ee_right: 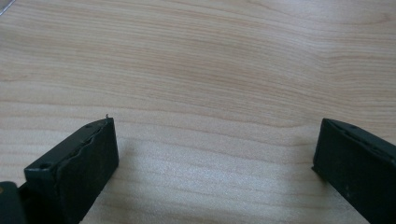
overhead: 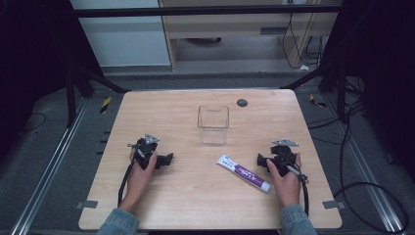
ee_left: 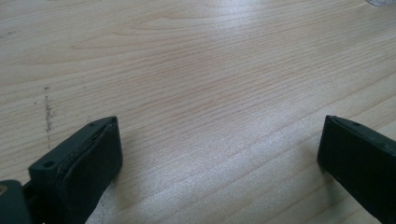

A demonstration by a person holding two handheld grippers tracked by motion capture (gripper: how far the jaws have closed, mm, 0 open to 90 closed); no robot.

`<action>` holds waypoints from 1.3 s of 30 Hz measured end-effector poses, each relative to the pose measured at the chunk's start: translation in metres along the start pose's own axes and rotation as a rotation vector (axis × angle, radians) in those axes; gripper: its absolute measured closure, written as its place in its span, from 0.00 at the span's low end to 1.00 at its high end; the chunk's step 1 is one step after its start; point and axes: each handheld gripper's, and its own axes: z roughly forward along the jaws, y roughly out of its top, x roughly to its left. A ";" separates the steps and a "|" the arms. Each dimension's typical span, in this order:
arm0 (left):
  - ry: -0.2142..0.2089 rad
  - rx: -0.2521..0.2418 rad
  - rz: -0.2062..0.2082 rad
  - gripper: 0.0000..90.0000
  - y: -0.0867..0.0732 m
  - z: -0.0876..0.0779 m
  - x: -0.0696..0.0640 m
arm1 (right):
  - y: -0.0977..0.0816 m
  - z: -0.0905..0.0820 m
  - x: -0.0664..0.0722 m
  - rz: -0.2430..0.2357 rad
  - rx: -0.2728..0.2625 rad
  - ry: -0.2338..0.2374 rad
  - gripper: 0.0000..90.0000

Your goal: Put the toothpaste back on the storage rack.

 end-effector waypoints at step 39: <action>-0.006 -0.001 0.002 0.00 0.000 0.001 0.001 | 0.040 -0.087 0.025 -0.388 0.108 0.244 0.32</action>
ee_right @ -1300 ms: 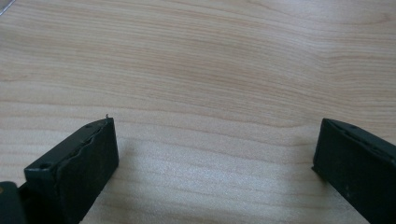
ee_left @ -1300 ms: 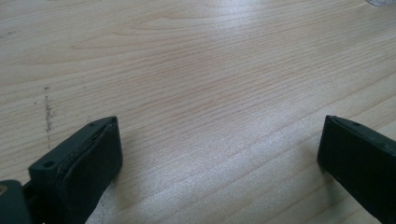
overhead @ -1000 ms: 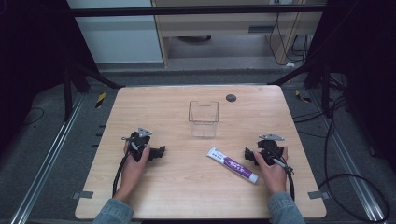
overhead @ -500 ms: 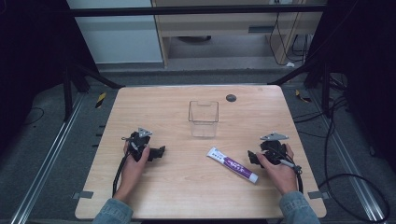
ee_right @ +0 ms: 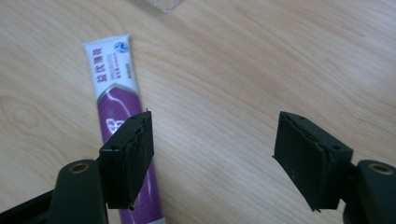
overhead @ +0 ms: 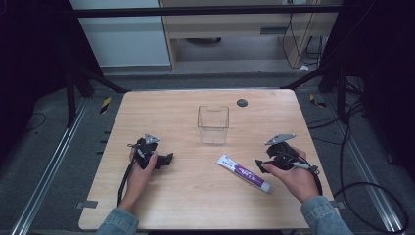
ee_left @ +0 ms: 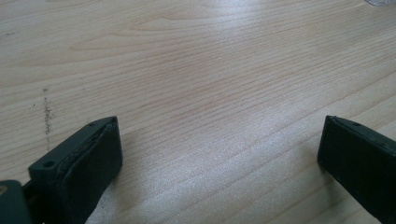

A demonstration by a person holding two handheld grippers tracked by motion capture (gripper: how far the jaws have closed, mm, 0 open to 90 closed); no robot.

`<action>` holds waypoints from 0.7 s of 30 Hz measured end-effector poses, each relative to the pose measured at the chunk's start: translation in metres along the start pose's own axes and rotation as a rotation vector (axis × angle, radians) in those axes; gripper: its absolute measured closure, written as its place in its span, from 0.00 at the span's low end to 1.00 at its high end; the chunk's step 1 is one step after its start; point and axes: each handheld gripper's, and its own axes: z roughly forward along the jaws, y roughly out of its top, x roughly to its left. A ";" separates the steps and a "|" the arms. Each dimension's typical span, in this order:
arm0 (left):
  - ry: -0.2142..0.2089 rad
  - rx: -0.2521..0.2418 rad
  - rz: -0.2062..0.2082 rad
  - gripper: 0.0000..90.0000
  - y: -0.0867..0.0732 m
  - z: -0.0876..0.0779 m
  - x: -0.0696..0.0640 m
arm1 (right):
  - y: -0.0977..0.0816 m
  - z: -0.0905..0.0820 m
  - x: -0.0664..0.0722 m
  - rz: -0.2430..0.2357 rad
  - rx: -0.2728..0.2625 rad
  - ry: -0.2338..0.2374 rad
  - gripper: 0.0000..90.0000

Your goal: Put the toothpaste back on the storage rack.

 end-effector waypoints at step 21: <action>-0.004 -0.003 -0.001 0.00 0.000 0.001 0.000 | 0.033 0.023 0.028 -0.130 0.158 0.081 0.38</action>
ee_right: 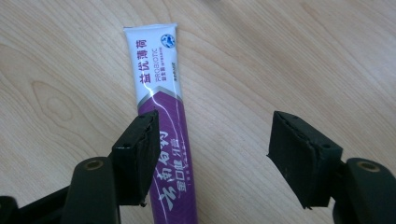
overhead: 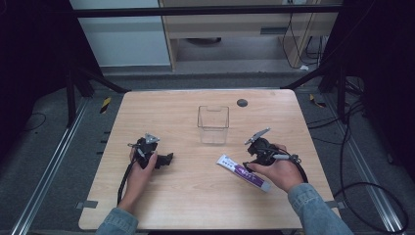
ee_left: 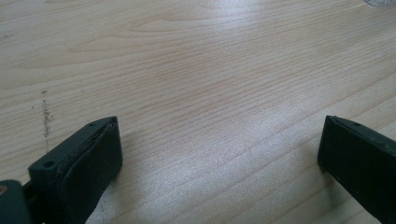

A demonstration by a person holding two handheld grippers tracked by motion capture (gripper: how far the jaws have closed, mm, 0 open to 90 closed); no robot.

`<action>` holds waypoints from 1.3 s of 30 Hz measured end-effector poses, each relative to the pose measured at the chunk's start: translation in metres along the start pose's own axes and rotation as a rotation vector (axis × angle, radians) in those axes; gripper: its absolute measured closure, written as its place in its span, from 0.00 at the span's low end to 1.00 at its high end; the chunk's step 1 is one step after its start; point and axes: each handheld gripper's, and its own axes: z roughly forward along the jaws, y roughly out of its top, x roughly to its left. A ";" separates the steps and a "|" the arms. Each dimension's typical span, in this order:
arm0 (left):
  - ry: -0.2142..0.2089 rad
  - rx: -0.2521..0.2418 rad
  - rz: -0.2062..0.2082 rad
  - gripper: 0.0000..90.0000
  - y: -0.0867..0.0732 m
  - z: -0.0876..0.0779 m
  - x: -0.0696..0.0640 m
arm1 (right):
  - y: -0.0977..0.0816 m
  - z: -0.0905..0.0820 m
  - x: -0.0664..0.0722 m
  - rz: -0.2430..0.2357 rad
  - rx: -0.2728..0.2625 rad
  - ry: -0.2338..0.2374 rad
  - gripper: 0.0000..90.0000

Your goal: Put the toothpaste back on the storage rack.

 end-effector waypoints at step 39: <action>-0.001 0.000 0.000 0.00 0.000 0.000 0.000 | 0.023 0.053 0.022 -0.017 0.119 0.141 0.55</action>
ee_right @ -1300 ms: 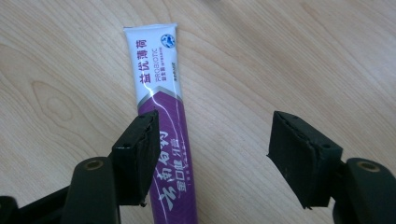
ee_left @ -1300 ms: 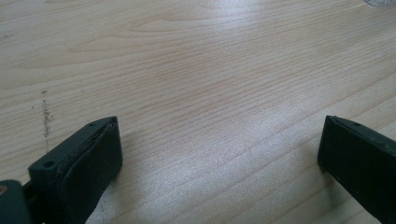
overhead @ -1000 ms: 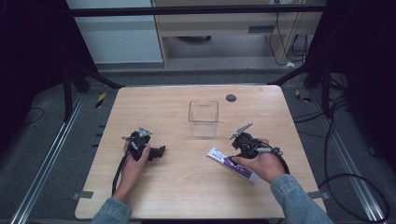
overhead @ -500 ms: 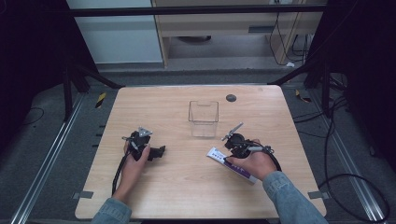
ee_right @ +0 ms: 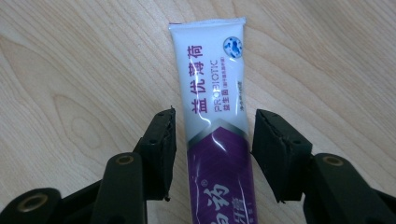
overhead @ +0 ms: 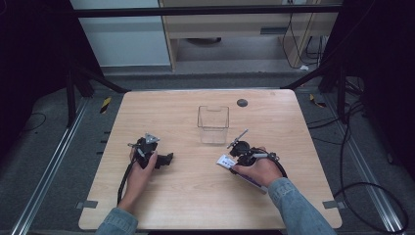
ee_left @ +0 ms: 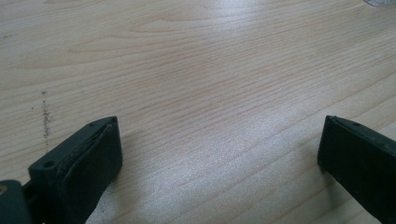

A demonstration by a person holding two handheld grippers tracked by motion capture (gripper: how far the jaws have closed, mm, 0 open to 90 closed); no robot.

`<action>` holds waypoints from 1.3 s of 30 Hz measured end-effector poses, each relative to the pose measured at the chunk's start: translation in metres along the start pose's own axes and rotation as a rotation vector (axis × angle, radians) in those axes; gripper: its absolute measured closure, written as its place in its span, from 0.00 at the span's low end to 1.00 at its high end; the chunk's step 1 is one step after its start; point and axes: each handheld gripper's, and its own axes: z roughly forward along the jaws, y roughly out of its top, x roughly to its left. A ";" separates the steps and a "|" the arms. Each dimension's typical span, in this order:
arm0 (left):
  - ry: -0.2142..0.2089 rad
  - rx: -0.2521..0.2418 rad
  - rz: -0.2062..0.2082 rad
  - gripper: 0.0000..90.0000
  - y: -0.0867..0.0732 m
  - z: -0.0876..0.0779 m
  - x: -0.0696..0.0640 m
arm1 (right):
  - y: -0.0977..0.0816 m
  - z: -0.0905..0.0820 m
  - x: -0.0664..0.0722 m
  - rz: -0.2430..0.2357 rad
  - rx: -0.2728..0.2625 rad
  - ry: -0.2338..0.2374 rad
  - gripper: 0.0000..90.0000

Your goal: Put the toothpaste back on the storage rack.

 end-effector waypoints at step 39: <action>0.000 0.000 0.001 0.00 0.000 0.000 0.000 | 0.003 0.009 0.001 -0.003 0.065 -0.030 0.78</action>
